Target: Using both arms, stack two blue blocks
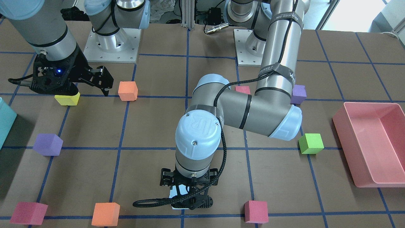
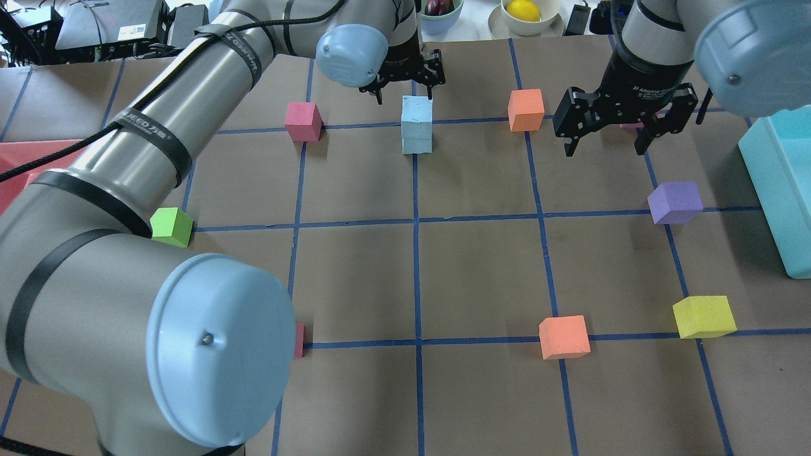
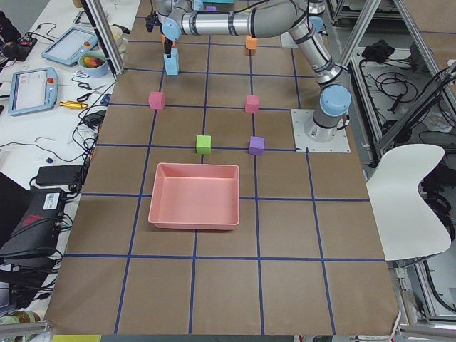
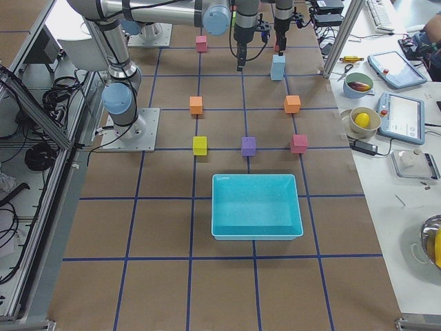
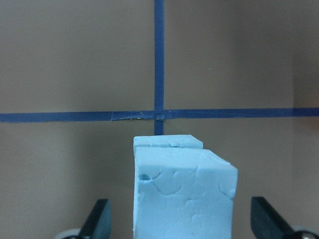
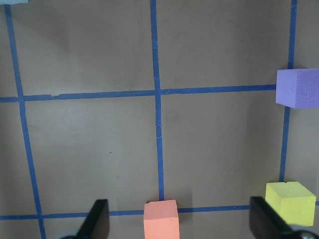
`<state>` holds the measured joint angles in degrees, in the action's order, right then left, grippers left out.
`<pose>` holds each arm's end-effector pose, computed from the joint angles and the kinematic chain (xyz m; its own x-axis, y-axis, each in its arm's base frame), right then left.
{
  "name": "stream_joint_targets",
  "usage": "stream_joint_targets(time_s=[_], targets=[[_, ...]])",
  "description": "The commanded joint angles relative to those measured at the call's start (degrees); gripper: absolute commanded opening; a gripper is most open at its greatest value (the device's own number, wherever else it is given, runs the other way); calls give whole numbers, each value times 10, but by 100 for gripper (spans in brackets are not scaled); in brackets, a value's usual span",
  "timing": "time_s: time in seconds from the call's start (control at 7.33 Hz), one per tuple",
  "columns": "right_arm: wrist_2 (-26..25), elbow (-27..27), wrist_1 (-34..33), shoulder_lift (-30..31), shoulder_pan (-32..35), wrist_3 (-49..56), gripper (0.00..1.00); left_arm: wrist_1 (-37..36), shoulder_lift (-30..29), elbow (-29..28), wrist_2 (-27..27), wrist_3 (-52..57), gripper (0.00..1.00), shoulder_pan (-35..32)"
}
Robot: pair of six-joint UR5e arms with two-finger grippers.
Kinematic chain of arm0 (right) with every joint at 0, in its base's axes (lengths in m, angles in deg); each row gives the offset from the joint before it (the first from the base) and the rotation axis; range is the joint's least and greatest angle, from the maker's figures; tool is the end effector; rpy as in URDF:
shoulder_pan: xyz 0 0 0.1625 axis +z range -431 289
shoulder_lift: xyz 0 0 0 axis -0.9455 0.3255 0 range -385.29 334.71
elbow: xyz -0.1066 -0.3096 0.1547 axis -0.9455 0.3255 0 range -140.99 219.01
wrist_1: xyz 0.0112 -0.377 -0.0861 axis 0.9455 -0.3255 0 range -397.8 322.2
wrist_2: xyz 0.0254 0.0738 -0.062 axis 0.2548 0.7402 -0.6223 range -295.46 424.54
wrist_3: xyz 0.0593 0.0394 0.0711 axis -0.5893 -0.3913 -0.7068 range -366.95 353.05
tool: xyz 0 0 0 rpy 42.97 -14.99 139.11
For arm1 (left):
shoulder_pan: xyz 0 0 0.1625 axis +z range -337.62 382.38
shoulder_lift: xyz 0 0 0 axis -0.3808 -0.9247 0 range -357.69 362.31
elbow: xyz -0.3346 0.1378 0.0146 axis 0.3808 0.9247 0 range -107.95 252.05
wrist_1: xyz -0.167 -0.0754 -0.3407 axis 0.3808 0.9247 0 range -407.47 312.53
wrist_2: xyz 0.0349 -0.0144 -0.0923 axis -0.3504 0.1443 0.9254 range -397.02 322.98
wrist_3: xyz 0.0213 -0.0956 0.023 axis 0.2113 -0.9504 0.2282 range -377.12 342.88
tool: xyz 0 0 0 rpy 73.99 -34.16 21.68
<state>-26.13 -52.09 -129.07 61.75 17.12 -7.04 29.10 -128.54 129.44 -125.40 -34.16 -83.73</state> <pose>0.1165 -0.4797 0.3931 -0.9994 0.0337 0.0119 0.0343 0.9982 0.0486 -0.3265 -0.6392 0.2933 -0.9985 -0.0129 0.0535 -0.0170 0.9968 -0.0781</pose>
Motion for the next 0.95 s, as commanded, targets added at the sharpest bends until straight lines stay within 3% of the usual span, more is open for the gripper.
stream_joint_targets(time_s=[0.0,0.14,0.55,0.82], targets=[[-1,-2,3,1,1,0,100,126,78,4,-10,62,100,48],[-5,-2,4,1,1,0,100,181,116,11,-8,120,100,90],[-8,-2,4,3,1,1,100,295,264,41,-10,134,100,96],[-9,-2,4,3,1,1,100,294,334,151,-5,135,100,92]])
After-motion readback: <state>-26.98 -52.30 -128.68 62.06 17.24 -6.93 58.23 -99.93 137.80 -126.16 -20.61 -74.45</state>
